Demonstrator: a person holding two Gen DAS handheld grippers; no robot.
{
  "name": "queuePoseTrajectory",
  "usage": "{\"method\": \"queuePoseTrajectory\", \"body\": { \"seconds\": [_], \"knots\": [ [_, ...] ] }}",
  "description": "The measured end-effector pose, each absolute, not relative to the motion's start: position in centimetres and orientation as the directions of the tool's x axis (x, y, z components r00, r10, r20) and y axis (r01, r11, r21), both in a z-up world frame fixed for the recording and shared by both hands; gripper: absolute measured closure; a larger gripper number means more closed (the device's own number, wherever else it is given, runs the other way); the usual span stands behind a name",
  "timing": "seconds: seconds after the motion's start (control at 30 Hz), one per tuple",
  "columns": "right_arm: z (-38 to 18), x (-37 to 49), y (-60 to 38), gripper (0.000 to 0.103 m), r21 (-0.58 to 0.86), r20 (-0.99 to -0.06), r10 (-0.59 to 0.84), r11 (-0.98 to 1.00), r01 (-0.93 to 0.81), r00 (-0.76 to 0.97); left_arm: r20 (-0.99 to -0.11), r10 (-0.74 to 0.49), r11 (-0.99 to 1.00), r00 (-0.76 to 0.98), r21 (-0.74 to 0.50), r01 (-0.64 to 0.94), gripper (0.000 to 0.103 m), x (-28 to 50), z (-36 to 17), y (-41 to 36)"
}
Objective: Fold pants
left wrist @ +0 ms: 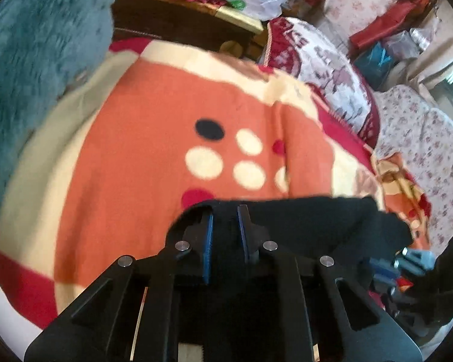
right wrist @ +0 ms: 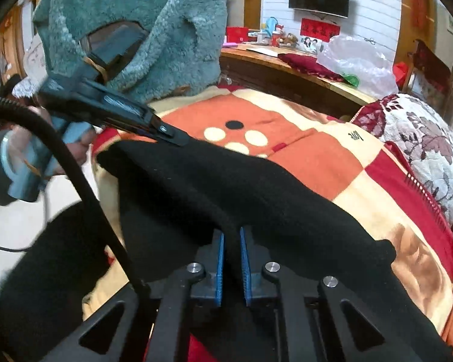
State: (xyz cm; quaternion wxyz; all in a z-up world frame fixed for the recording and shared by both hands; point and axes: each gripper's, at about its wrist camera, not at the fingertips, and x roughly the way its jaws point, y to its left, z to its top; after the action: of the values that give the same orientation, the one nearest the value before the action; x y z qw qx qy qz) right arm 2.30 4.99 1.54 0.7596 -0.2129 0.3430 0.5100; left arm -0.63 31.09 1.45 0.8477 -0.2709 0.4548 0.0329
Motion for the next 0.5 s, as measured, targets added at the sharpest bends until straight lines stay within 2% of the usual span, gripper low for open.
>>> {"method": "queuePoseTrajectory", "body": {
  "seconds": [0.23, 0.4, 0.43, 0.5],
  "knots": [
    [3.3, 1.7, 4.1, 0.095, 0.172, -0.722, 0.68, 0.362, -0.916, 0.132, -0.772, -0.154, 0.876, 0.617, -0.395, -0.276, 0.093, 1.0, 4.2, 32.5],
    [0.6, 0.1, 4.5, 0.094, 0.22, -0.767, 0.64, 0.33, -0.918, 0.047, -0.776, -0.194, 0.882, 0.6, -0.405, -0.239, 0.093, -0.5, 4.6, 31.6],
    [-0.2, -0.3, 4.6, 0.095, 0.215, -0.78, 0.624, 0.328, -0.92, 0.04, -0.777, -0.205, 0.878, 0.596, -0.415, -0.239, 0.092, -1.2, 4.6, 31.2],
    [-1.3, -0.7, 4.6, 0.094, 0.215, -0.788, 0.615, 0.331, -0.919, 0.037, -0.78, -0.196, 0.875, 0.594, -0.413, -0.253, 0.078, -2.6, 4.8, 30.6]
  ]
}}
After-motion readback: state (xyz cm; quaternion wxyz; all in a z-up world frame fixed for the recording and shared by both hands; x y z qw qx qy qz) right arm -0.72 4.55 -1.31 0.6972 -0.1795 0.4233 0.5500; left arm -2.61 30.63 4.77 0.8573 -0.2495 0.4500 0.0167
